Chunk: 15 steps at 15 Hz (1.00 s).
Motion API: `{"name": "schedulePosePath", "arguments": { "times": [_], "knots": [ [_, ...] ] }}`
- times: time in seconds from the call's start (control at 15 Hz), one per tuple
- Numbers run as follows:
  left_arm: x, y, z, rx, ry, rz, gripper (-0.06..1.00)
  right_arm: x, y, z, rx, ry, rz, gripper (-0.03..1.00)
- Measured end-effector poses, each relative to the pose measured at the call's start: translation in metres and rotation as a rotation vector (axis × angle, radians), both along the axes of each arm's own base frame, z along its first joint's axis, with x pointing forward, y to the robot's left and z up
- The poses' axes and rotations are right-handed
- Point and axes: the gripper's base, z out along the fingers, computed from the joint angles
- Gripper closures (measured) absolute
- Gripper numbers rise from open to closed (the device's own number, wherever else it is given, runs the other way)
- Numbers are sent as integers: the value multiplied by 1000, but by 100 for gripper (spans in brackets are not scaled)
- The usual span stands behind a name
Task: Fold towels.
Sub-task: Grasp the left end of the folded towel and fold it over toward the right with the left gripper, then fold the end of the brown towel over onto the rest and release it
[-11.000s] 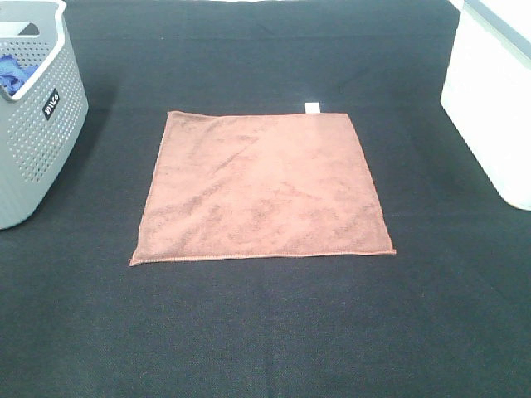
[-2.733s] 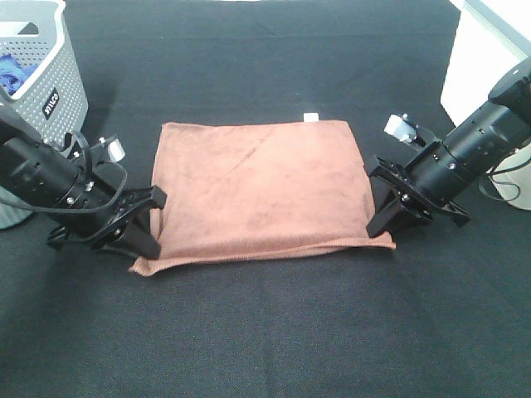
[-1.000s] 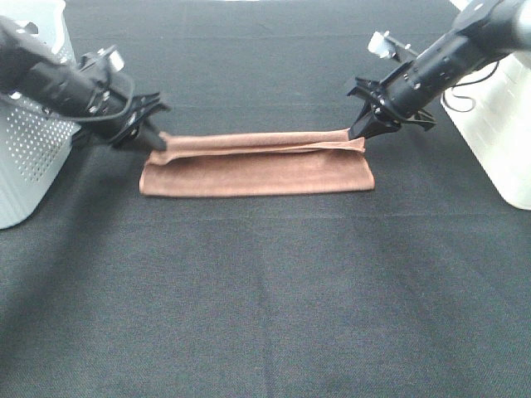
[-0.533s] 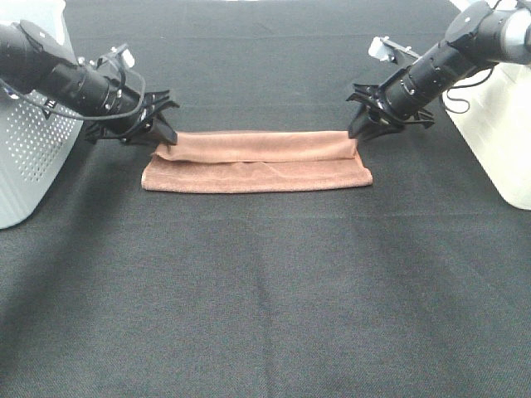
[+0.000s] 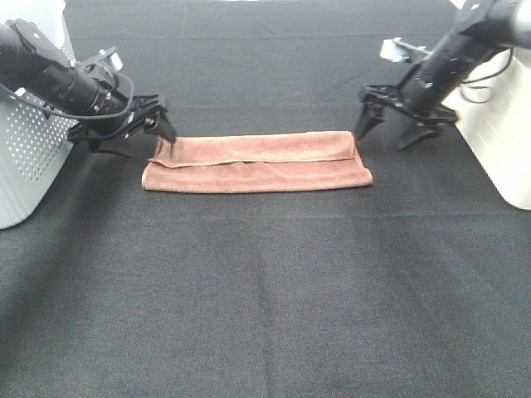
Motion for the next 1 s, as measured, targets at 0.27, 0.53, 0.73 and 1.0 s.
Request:
{"name": "schedulePosePath", "arguments": {
  "times": [0.27, 0.53, 0.73, 1.0],
  "knots": [
    [1, -5, -17, -83, 62, 59, 19, -3, -26, 0, 22, 52, -40, 19],
    [0, -17, -22, -106, 69, 39, 36, -4, -25, 0, 32, 63, -37, 19],
    [-2, -20, -30, -117, 94, 39, 80, -4, -25, 0, 33, 68, -36, 19],
    [-2, -18, -16, -88, 66, 12, 91, -5, -26, 0, 34, 72, -35, 19]
  ]
}}
